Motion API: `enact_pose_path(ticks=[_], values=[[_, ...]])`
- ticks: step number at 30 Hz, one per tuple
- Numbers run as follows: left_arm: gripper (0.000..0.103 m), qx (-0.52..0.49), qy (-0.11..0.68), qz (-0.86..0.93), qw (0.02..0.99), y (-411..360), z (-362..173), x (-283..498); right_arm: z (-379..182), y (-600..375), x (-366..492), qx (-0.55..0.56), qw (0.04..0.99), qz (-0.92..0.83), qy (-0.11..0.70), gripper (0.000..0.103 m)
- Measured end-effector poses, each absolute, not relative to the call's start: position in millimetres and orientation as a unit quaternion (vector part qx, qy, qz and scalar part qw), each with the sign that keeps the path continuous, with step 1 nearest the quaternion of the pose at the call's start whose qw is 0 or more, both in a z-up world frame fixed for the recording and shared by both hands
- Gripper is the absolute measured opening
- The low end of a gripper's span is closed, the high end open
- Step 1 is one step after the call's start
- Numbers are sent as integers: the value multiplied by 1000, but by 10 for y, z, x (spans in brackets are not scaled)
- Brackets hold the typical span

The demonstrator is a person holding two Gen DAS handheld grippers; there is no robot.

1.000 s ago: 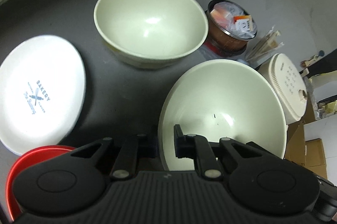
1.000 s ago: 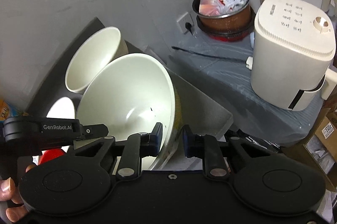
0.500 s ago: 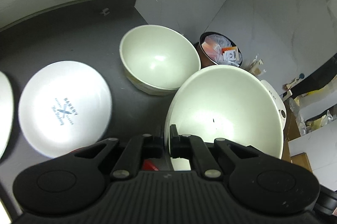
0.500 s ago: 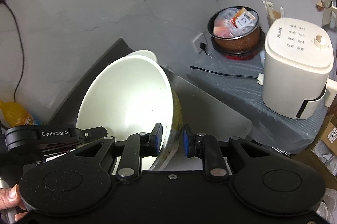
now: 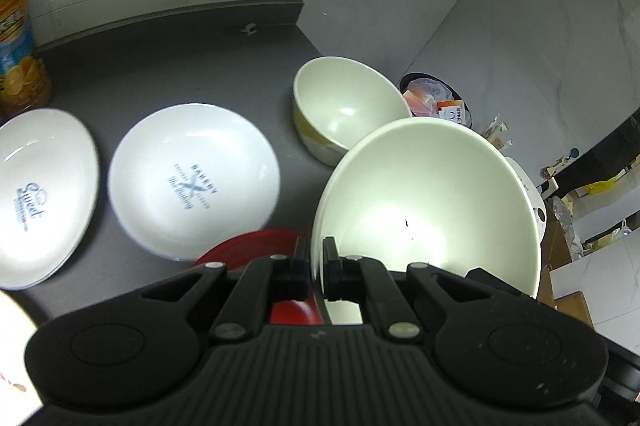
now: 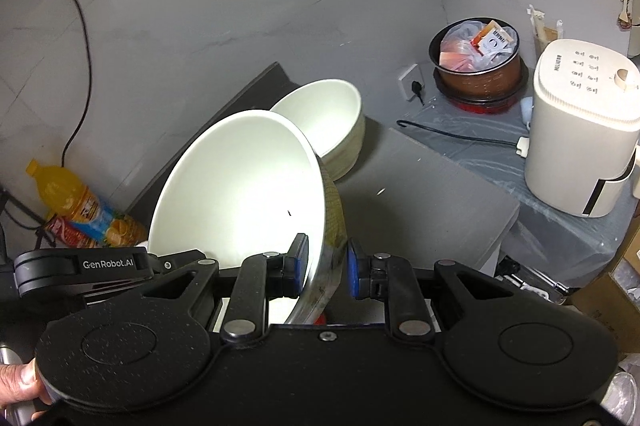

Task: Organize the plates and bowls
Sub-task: 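Lift the cream bowl and carry it over the red bowl, then lower the cream bowl into the red bowl and open the right gripper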

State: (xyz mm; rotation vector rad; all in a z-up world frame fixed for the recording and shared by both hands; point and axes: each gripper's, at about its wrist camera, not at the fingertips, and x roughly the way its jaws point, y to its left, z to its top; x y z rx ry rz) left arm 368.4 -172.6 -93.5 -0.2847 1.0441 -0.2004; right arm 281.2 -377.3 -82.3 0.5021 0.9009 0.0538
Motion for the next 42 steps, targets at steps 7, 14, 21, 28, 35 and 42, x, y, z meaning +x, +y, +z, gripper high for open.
enact_pose_path(ticks=[7, 14, 21, 28, 35, 42], values=[[4, -140, 506, -81, 847, -1480, -987, 3500, -834, -3566, 2703, 233, 866, 35, 442, 20], [5, -145, 517, -68, 841, -1304, -1101, 3372, -855, -3375, 2619, 219, 864, 40, 452, 20], [5, -142, 532, -59, 833, -1241, -1251, 3318, -1003, -3257, 2580, 207, 855, 44, 474, 20], [5, -136, 547, -46, 825, -1180, -1359, 3317, -1108, -3149, 2590, 186, 846, 53, 496, 20], [6, -136, 559, -43, 817, -1151, -1428, 3326, -1187, -3095, 2601, 177, 842, 52, 508, 20], [6, -126, 564, -42, 815, -1187, -1396, 3346, -1264, -3075, 2632, 183, 834, 41, 518, 19]])
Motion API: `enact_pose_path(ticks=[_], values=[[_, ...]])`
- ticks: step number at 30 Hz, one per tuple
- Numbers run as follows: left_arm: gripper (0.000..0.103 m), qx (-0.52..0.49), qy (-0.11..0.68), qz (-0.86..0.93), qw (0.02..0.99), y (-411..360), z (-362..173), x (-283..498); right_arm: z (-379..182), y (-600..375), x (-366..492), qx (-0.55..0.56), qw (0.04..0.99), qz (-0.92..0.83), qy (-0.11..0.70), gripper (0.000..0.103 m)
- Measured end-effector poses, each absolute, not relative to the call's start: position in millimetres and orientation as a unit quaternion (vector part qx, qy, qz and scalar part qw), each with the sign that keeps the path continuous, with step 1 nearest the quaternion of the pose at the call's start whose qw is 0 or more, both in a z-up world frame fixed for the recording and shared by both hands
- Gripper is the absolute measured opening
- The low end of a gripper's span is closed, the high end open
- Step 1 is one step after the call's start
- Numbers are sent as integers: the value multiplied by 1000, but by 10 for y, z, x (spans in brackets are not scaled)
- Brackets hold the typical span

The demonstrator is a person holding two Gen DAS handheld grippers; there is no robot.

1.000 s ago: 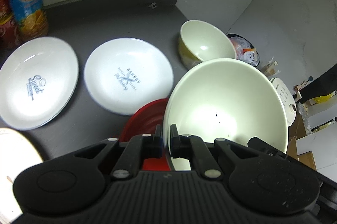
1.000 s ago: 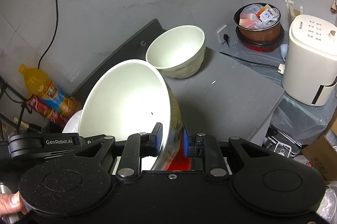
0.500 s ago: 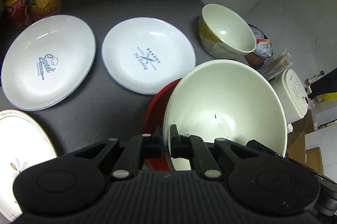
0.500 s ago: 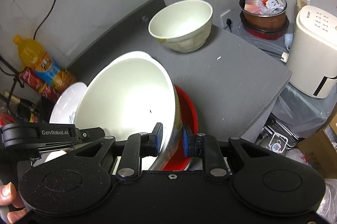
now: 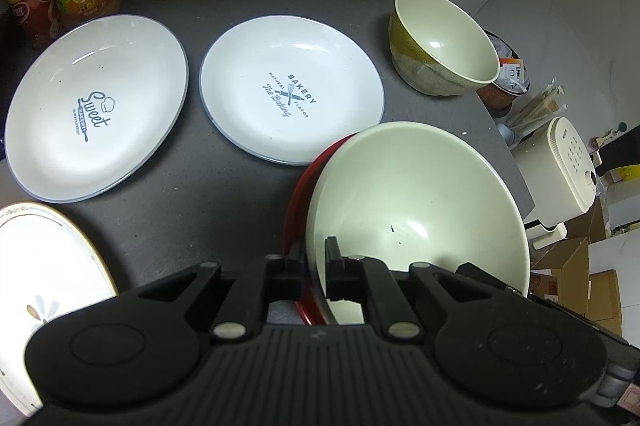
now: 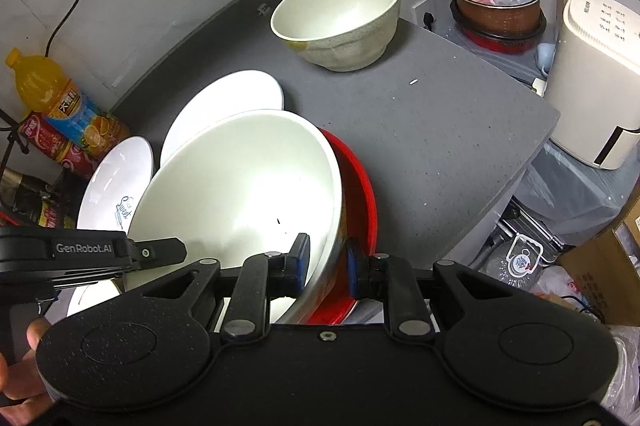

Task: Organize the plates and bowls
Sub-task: 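Lower the cream bowl into the red bowl and open the right gripper, then grasp the rim of the smaller cream bowl with the right gripper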

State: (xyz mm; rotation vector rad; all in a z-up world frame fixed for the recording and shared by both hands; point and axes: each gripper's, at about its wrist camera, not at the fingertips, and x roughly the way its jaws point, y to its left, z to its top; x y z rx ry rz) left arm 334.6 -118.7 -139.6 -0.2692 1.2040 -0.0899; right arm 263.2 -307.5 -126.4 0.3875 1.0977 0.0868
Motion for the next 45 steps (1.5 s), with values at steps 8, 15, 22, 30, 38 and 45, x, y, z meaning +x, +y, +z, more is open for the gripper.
enact_pose_path(ticks=[8, 15, 22, 30, 38, 45], values=[[7, -121, 573, -44, 809, -1181, -1348, 3366, -1304, -3112, 2653, 200, 831, 31, 519, 17], [9, -116, 574, -42, 809, -1098, -1320, 3349, -1331, -3084, 2680, 194, 830, 22, 523, 17], [10, -120, 569, -39, 813, -1038, -1259, 3376, -1276, -3059, 2727, 190, 824, 29, 534, 32], [38, -123, 556, -31, 822, -1079, -1190, 3492, -1045, -3143, 2703, 196, 839, 50, 506, 63], [47, -123, 540, -31, 832, -1270, -1118, 3708, -956, -3482, 2856, 222, 851, 47, 474, 63], [48, -132, 529, -30, 837, -1473, -1139, 3984, -1019, -3731, 3146, 236, 853, 43, 463, 63]])
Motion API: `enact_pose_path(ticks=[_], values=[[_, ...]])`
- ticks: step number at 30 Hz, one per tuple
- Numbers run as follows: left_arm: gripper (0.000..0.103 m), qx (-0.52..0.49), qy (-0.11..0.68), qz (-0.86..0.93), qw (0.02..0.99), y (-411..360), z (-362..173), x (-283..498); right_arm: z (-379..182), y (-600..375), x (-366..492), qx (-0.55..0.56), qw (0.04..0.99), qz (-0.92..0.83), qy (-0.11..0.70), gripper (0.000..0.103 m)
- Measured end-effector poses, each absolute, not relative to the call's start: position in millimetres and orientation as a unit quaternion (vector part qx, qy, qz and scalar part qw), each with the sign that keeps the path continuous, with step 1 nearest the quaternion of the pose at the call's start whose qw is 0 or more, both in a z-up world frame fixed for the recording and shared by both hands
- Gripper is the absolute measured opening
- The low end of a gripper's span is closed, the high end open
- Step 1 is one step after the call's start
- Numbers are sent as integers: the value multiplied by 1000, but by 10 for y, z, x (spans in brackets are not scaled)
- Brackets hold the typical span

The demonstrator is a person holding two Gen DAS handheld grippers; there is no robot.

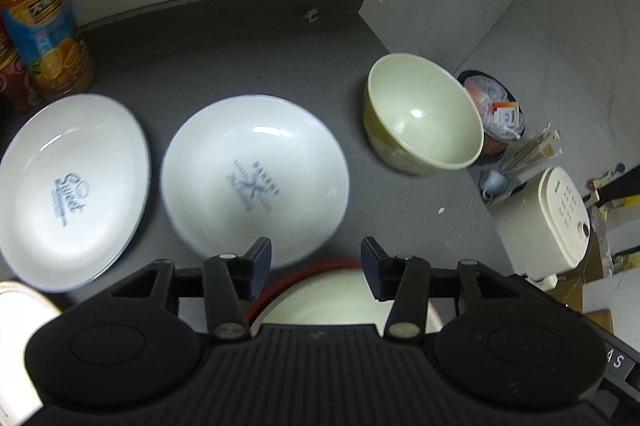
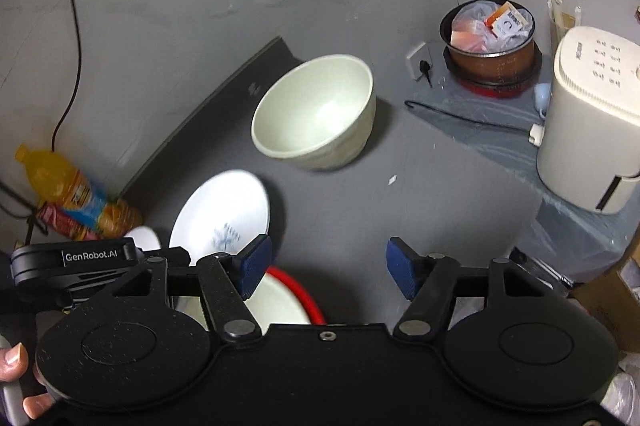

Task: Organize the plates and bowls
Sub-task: 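Grasp the rim of the smaller cream bowl with the right gripper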

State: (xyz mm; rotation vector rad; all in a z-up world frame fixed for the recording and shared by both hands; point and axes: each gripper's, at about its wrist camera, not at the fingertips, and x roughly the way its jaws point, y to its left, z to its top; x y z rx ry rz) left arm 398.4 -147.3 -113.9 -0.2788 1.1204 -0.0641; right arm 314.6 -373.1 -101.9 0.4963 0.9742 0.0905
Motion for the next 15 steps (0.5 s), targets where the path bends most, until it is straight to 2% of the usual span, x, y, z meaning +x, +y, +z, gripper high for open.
enact_pose_path(ticks=[15], values=[[48, -158, 520, 1, 839, -1845, -1301, 4692, -1281, -4059, 3935, 245, 847, 65, 468, 63]])
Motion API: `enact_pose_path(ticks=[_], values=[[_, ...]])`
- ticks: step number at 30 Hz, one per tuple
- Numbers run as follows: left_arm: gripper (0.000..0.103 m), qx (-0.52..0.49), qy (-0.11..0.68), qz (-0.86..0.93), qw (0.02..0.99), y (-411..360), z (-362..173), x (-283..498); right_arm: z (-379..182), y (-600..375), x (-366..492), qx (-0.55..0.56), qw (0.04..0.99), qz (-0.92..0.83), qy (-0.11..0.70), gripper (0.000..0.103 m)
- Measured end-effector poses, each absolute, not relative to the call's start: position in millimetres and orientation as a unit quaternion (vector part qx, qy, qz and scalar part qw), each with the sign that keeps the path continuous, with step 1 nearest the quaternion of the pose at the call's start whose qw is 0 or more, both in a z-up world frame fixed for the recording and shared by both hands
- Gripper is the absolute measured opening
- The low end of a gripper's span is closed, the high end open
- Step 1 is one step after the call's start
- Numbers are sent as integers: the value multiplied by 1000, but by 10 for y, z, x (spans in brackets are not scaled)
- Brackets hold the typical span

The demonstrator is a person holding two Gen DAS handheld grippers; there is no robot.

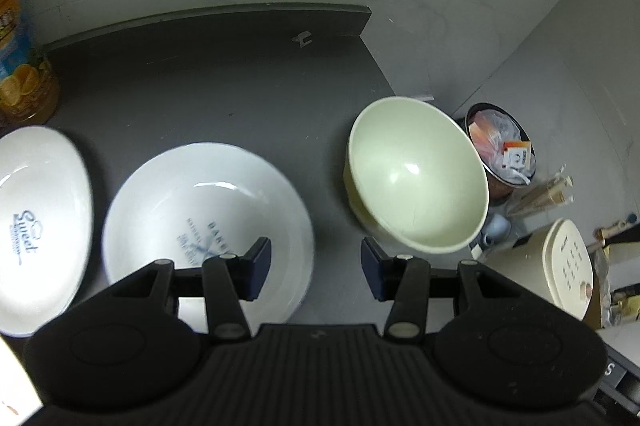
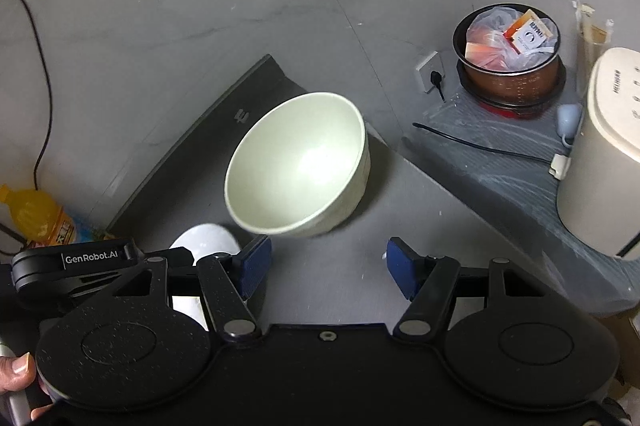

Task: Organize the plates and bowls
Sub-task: 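Grasp the rim of the smaller cream bowl with the right gripper, then carry the smaller cream bowl and lower it onto the bowl stack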

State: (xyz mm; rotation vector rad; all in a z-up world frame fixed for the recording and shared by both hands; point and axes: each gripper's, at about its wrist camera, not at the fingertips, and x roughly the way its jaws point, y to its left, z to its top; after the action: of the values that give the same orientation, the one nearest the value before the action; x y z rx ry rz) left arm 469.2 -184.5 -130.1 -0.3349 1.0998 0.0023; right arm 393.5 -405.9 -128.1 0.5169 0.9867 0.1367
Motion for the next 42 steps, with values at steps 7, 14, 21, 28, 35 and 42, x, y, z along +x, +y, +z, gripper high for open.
enact_pose_path(ticks=[7, 14, 21, 28, 35, 42], values=[[48, -176, 520, 16, 836, -2019, -1462, 5033, -1501, -4157, 4310, 253, 837, 68, 480, 63], [48, -184, 527, 29, 829, -2139, -1653, 5280, -1728, -4195, 4590, 265, 822, 66, 500, 63], [47, -190, 532, 43, 824, -2195, -1833, 5418, -1946, -4144, 4716, 271, 803, 51, 528, 60], [19, -213, 555, 59, 802, -2213, -1964, 5482, -2052, -4076, 4763, 315, 783, 68, 533, 29], [6, -231, 562, 51, 793, -2169, -1997, 5408, -2021, -4059, 4694, 325, 778, 47, 536, 26], [6, -231, 554, 25, 800, -2176, -1838, 5216, -1830, -4034, 4460, 328, 790, 36, 517, 25]])
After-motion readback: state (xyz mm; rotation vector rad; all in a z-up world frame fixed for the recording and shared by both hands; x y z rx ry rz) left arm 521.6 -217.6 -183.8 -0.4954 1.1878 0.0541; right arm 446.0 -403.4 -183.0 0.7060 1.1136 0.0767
